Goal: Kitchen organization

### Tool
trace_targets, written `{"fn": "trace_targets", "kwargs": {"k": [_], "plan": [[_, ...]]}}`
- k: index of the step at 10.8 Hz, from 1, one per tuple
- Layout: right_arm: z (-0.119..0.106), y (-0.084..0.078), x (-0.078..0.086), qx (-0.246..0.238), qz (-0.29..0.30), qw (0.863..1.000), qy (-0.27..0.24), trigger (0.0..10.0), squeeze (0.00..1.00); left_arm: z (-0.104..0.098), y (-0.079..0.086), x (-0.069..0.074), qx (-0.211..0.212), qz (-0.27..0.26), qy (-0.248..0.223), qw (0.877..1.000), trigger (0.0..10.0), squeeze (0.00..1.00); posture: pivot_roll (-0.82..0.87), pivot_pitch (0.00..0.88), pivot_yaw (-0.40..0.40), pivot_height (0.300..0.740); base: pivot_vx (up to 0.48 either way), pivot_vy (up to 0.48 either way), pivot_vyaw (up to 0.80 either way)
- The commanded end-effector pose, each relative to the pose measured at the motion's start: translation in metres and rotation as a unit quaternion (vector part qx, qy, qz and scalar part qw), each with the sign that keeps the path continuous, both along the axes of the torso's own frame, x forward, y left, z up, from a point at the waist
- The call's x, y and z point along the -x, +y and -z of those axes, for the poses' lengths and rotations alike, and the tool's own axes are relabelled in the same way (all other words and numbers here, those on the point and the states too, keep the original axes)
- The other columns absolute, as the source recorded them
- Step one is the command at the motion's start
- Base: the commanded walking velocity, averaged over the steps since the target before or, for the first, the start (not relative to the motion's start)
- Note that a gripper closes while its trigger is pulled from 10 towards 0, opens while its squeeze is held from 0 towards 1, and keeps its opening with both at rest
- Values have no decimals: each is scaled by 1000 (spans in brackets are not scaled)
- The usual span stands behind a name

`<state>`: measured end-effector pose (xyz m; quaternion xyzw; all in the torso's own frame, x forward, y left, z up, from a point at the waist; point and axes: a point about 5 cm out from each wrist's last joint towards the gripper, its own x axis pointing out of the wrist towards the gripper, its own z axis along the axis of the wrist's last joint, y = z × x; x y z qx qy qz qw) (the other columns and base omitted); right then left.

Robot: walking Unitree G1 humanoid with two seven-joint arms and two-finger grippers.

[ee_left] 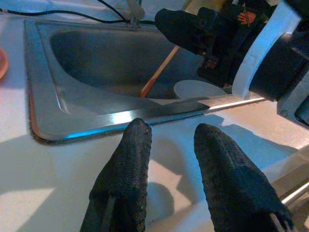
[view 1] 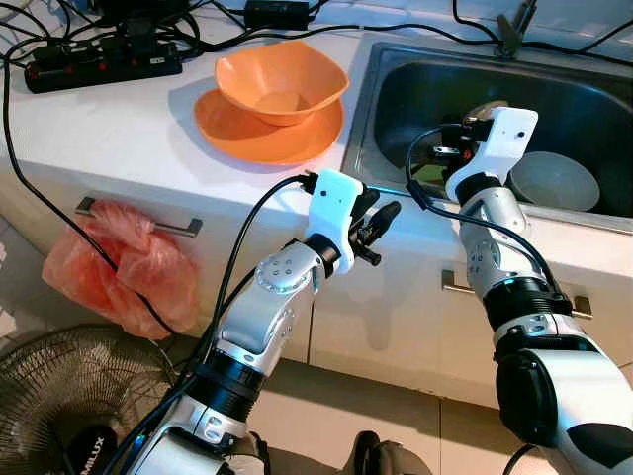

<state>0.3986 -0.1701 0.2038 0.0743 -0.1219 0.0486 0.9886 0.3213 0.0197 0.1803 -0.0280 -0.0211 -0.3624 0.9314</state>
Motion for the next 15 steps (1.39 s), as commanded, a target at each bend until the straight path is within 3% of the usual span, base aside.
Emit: {"fn": "trace_targets", "kwargs": {"k": [1,2,7,8,9,11,12,13,15], "plan": [[0,0,-1,11,2,1000,2,10000,0,-2,-4,3,-7,8,-6,1000,10000,0,188,134,-28,740,0,0,0],[10,3,-1,13,-3,1000,20,10000,0,-1,-4,1,-11,6,-9,1000,10000,0,187,134,-28,740,0,0,0],[12,4,-1,14,-4,1000,23,10000,0,-1,-4,2,-14,8,-9,1000,10000,0,186,130,-26,740,0,0,0],[13,4,-1,13,-5,1000,23,10000,859,-1,-5,2,-14,8,-10,1000,10000,0,187,128,-26,740,0,0,0],[13,4,-1,13,-6,1000,23,10000,1000,0,-5,2,-15,8,-10,1000,10000,0,187,127,-25,740,0,0,0],[14,5,-1,15,-5,1000,26,10000,1000,0,-5,2,-15,10,-10,1000,10000,0,186,124,-26,740,0,0,0],[15,5,-1,16,-5,1000,26,10000,71,-1,-6,2,-15,10,-10,1000,10000,0,185,123,-27,740,0,0,0],[15,5,-1,17,-5,1000,25,10000,0,-1,-6,2,-15,10,-11,1000,10000,0,185,123,-27,740,0,0,0],[14,5,-1,16,-5,1000,23,10000,0,-1,-6,2,-15,9,-11,1000,10000,0,184,128,-29,740,0,0,0]]}}
